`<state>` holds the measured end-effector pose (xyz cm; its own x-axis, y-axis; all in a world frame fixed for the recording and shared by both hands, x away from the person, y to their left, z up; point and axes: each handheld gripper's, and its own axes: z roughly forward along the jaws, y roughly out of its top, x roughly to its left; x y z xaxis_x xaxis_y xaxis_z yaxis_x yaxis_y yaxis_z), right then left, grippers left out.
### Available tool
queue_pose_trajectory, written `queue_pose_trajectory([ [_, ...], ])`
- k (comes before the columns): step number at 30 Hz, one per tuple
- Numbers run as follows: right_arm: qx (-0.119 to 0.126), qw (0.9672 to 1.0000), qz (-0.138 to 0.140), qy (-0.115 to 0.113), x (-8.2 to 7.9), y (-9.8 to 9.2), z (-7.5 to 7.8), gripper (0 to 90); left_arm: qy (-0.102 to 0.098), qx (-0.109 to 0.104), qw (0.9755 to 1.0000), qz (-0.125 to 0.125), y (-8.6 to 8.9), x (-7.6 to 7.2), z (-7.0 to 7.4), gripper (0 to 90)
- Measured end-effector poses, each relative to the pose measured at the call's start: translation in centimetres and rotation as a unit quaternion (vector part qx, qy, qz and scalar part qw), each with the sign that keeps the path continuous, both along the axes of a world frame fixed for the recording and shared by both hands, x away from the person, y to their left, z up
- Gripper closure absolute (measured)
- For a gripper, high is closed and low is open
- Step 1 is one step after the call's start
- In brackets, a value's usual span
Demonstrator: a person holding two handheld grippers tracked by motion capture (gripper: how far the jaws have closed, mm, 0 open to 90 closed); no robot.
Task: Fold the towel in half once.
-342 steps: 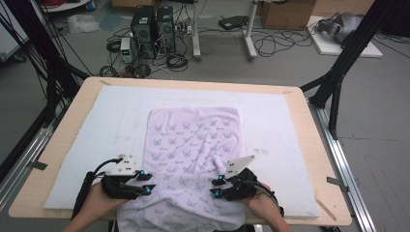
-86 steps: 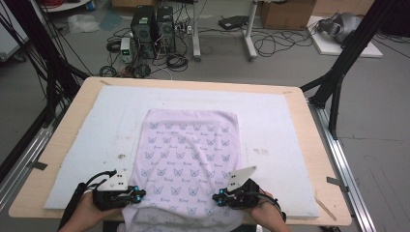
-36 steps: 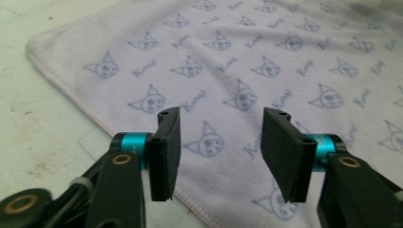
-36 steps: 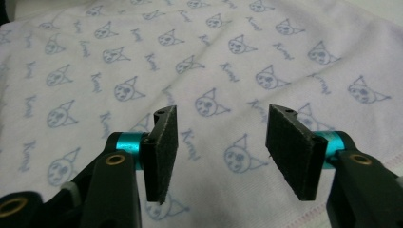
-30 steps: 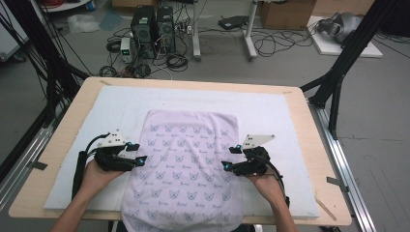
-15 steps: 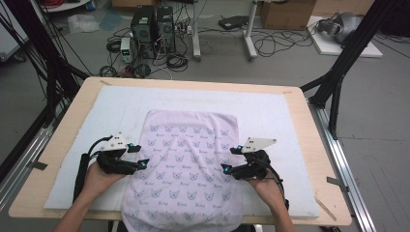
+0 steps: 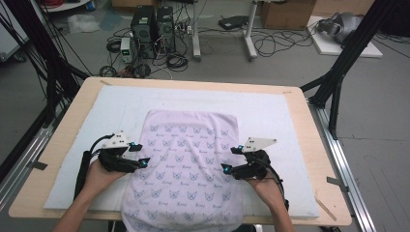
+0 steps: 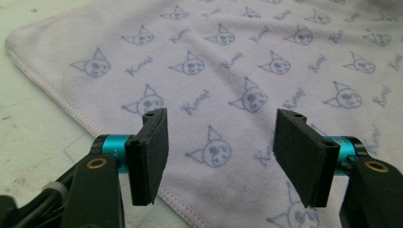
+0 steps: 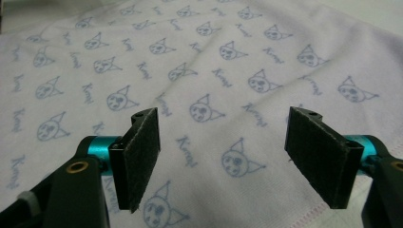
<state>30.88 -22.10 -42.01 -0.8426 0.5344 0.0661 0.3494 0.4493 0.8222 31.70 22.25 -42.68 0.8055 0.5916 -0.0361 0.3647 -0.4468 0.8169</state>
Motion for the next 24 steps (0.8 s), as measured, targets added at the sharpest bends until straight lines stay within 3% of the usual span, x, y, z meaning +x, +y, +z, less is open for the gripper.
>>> queue_pose_trajectory([
  [5, 0.011, 0.9998, -0.006, 0.016, 0.7, -0.1, 0.0, 23.5, -0.001, 0.0, 1.0, 0.005, 0.3, 0.3, 0.3, 37.3],
  [10, 0.016, 0.9997, -0.009, 0.015, 2.0, -0.5, 0.9, 22.3, -0.003, 0.008, 0.9998, 0.017, 0.8, 0.9, 0.8, 37.9],
  [14, 0.013, 0.9997, -0.015, 0.011, 3.6, -0.8, 1.6, 22.2, -0.002, 0.01, 0.9997, 0.023, 0.9, 2.0, 1.6, 39.1],
  [19, -0.005, 0.9999, -0.015, 0.006, 6.0, -0.9, 2.4, 23.1, -0.011, -0.003, 0.9996, 0.028, 0.2, 3.9, 2.9, 40.8],
  [24, -0.007, 0.9999, -0.013, 0.0, 8.4, -1.1, 3.2, 26.0, -0.018, -0.008, 0.9996, 0.02, -0.4, 6.2, 4.1, 43.5],
])
